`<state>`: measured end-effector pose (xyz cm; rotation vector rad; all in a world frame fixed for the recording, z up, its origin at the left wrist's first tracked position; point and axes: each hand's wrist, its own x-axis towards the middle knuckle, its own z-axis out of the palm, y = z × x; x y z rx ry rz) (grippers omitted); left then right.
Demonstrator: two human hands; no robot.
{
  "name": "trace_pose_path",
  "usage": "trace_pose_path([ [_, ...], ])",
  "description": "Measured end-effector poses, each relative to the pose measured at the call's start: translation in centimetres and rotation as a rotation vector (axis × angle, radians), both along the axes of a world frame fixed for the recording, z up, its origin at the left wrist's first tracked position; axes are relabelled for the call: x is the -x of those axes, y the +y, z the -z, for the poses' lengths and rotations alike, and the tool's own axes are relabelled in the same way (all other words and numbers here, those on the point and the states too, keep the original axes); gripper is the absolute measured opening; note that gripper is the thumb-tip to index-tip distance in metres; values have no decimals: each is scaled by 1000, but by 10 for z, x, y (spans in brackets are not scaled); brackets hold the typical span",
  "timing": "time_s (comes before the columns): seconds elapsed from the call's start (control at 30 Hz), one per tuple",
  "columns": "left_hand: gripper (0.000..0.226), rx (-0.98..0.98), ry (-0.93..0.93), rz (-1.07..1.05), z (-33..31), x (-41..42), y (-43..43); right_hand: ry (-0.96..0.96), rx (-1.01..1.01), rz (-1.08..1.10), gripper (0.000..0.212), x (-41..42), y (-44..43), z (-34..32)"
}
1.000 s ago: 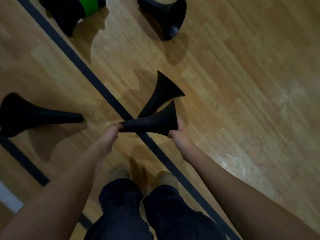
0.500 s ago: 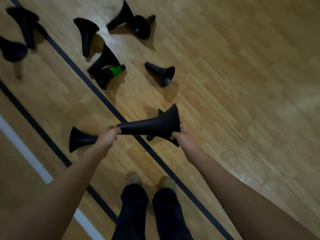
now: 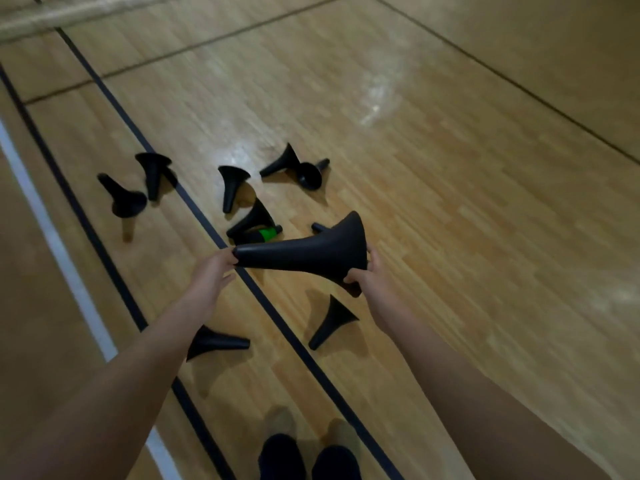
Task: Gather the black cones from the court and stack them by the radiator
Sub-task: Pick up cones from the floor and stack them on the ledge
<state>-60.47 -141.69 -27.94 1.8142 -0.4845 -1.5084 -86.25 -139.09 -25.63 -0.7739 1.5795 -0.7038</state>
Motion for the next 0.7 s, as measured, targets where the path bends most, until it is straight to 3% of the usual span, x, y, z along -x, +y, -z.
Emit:
trace_pose_path([
  [0.37, 35, 141, -70, -23, -107, -44, 41, -120, 90, -226, 76, -34, -6, -90],
  [0.6, 35, 171, -107, -234, -136, -72, 96, -157, 159, -434, 61, -63, 0, -127],
  [0.7, 36, 179, -108, -343, -147, -83, 145, -200, 159, -546, 67, -85, 15, -134],
])
